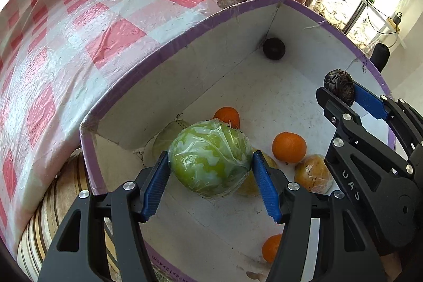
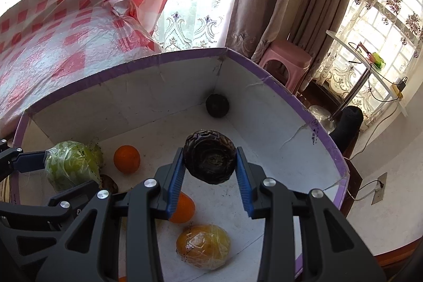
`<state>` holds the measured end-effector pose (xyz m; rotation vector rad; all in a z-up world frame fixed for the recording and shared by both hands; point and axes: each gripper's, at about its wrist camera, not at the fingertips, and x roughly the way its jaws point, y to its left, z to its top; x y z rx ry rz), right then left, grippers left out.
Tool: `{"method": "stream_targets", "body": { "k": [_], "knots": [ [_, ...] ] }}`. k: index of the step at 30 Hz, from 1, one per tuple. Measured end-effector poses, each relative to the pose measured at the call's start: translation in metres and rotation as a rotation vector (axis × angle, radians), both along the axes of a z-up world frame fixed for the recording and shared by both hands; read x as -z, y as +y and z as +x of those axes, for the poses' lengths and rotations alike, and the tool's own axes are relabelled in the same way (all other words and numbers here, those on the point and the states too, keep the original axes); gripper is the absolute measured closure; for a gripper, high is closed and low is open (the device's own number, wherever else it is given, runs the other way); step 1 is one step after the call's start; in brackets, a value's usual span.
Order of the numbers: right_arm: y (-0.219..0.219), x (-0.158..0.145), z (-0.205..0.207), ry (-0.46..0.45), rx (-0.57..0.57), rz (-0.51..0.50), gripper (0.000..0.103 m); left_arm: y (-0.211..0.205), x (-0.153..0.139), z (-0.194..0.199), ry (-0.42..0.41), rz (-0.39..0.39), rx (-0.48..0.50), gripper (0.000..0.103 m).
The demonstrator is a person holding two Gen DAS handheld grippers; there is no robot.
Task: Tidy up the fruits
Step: 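Lower both fruits into the box and open both tools to release them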
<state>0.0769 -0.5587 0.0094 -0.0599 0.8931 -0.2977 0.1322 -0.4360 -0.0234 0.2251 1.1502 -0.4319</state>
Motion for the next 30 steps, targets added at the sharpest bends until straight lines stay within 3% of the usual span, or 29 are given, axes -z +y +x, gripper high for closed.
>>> {"method": "stream_targets", "body": {
  "k": [7,9,16,26,30],
  "knots": [
    [-0.005,0.005,0.002,0.021,0.015,0.025,0.065,-0.003,0.003,0.003,-0.021,0.026,-0.01,0.041],
    [-0.004,0.005,0.001,0.019,0.013,0.018,0.065,-0.002,0.001,0.001,-0.023,0.004,-0.005,0.034],
    [-0.006,0.004,0.0,0.012,0.023,0.02,0.064,0.006,-0.001,0.0,-0.033,0.008,-0.034,0.023],
    [-0.012,0.001,-0.006,-0.009,0.054,0.048,0.04,0.016,-0.009,-0.007,-0.038,-0.054,-0.055,0.022],
    [-0.013,0.0,-0.007,-0.019,0.064,0.056,0.036,0.018,-0.01,-0.007,-0.037,-0.063,-0.069,0.017]
  ]
}}
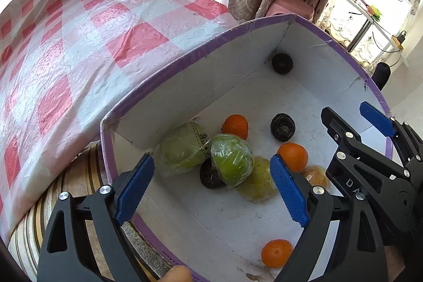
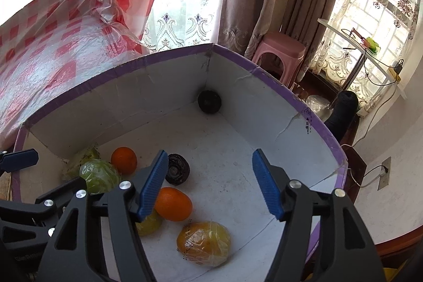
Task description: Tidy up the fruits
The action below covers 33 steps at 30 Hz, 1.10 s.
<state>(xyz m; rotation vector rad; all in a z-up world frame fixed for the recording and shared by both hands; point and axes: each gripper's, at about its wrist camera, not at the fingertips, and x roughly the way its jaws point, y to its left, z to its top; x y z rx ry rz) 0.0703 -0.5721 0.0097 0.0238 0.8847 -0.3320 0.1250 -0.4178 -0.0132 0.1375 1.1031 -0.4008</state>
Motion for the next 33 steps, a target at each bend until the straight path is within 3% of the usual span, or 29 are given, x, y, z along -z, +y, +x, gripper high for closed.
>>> {"method": "stream_targets", "body": {
  "k": [10,33],
  "knots": [
    [-0.0025,-0.0021,-0.002,-0.03,0.023,0.021,0.03,0.0003,0.0005,0.0012,0.009,-0.004,-0.001,0.016],
    [-0.0073,-0.0025,-0.0054,-0.037,0.028,0.053,0.029,0.0003,0.0018,0.0026,0.013,0.009,-0.004,0.016]
  ]
}}
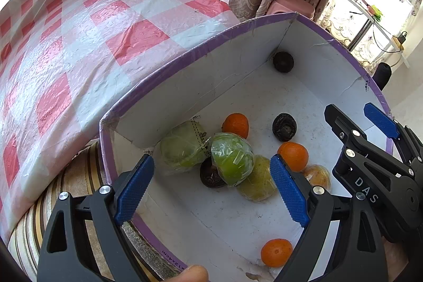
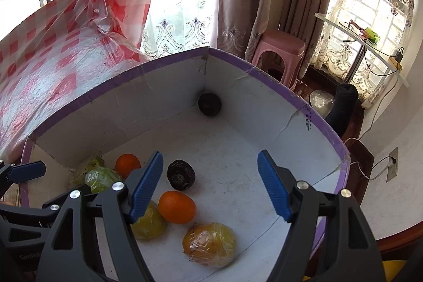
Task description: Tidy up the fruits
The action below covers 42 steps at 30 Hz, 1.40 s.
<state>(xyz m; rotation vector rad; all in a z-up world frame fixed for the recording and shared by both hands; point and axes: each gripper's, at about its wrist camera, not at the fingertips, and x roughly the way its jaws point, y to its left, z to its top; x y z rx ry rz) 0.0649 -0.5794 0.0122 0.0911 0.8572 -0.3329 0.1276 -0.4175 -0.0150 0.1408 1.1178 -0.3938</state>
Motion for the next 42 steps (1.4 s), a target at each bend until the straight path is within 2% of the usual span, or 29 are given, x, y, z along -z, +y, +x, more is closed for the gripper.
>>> {"method": "stream_targets", "body": {
  "k": [42],
  "knots": [
    [-0.0024,0.001,0.0022,0.003,0.004,0.007,0.029,0.0018,-0.0006,-0.0015,0.002,-0.01,-0.001,0.016]
  ]
}}
